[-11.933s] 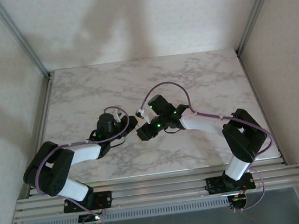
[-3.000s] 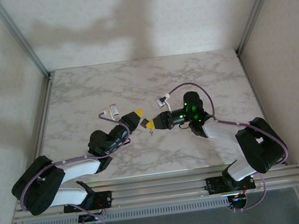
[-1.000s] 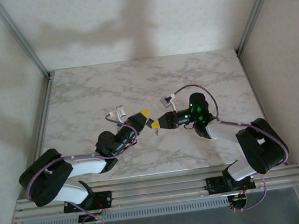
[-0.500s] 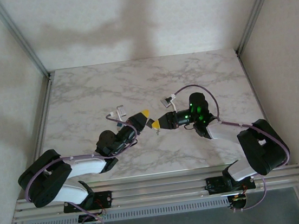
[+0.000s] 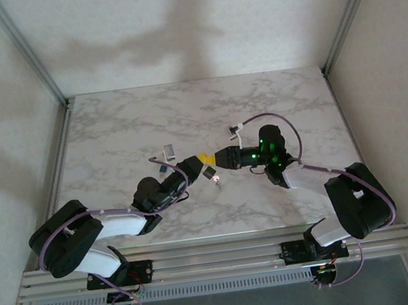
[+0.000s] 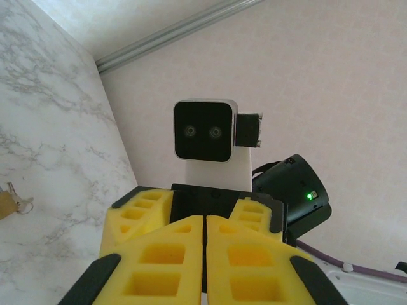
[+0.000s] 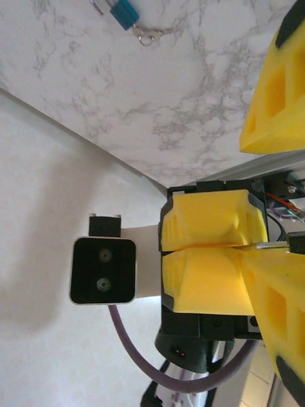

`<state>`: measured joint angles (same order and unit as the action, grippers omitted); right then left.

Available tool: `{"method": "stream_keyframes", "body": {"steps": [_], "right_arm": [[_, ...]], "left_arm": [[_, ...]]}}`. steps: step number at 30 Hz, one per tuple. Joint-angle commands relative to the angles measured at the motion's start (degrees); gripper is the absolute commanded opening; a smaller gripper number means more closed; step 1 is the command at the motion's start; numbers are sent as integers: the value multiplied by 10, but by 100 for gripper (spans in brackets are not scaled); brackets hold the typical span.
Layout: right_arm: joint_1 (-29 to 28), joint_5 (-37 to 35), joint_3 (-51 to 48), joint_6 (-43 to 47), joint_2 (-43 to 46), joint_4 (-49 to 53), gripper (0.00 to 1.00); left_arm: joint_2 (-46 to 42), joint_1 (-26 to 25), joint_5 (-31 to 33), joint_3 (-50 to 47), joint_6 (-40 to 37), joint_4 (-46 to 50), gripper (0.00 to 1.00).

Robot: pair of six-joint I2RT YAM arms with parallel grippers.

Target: Lock with the key

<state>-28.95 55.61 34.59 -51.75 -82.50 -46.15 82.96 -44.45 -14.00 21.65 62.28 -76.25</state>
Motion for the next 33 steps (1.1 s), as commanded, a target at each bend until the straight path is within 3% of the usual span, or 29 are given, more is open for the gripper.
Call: {"method": "stream_keyframes", "body": {"steps": [1,8,12,27,33], "right_arm": [[9,-65,8,30,25,20,50],[9,-139,-11,97,105,106,85],[9,-183,-28,120,147,141,99],[10,-240,-49,98,169,177,99],[12,-266,-53,86,164,178,99]], "left_arm": [[-13,10,-41,9,24,-3,0],[-1,45,-37,17,48,23,0],[20,57,-40,28,64,27,0],[74,77,-44,104,89,100,0],[101,92,-54,114,112,75,0]]}}
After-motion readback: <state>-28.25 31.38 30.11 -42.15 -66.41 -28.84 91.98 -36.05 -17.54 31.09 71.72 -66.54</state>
